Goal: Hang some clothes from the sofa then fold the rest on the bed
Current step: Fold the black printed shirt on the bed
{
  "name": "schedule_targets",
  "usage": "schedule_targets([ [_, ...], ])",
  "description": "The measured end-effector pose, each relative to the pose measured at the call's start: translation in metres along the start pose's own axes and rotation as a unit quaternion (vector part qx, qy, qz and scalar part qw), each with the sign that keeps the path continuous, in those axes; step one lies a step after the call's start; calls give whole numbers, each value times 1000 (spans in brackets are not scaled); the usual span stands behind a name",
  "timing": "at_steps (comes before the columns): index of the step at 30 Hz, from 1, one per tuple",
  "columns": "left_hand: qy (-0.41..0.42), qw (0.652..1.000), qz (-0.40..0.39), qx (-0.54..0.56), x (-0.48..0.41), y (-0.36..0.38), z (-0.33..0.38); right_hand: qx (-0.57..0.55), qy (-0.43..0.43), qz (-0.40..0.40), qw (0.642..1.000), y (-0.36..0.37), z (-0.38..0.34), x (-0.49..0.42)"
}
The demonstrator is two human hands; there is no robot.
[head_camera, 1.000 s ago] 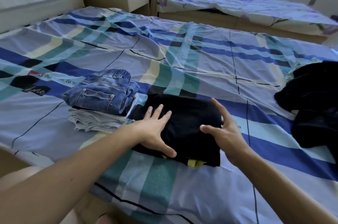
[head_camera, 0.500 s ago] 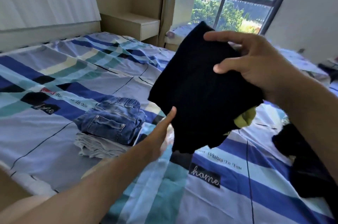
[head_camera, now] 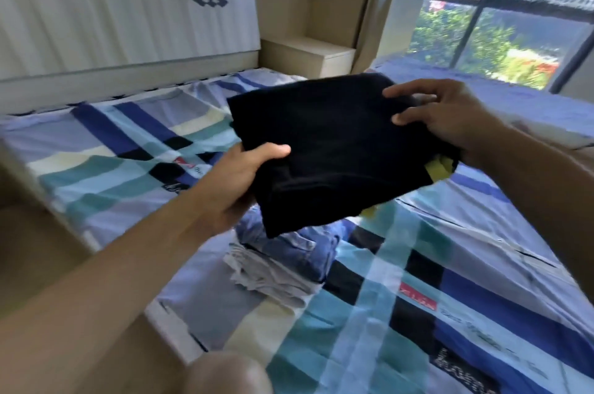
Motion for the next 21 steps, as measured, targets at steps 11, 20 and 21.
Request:
schedule_targets([
  [11,-41,967,247,45,-15,-204,-45,153,-64,-153,974,270,4,-136],
  [20,-122,881,406,-211,0,-289,-111,431,-12,-391,813,412,130,-83],
  [21,-79,828,437,-342,4,-293,-83,441,-6,-392,807,416,134,-82],
])
Point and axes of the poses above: each hand's wrist, its own x-axis away from the middle knuckle, its own y-axis out of the palm, z = x × y, the point moved 9 cm from there along -x, towards the middle knuckle, and after that the axes turned 2 degrees about -x, right-handed, at the moved point
